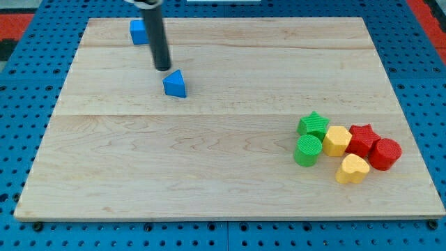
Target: Push the blue triangle towards the green circle
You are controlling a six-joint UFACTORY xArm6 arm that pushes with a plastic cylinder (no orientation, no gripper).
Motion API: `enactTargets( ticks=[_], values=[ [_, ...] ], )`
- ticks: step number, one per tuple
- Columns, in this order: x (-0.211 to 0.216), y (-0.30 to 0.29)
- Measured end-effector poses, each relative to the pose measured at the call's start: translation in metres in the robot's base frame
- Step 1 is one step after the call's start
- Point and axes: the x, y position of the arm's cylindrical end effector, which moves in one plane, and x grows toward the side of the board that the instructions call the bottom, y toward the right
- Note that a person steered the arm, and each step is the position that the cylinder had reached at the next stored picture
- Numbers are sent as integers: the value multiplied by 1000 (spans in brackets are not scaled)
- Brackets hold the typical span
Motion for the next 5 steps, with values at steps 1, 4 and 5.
enactTargets(
  ticks=[1,4,5],
  values=[
    [34,15],
    [72,-27],
    [100,49]
  ],
)
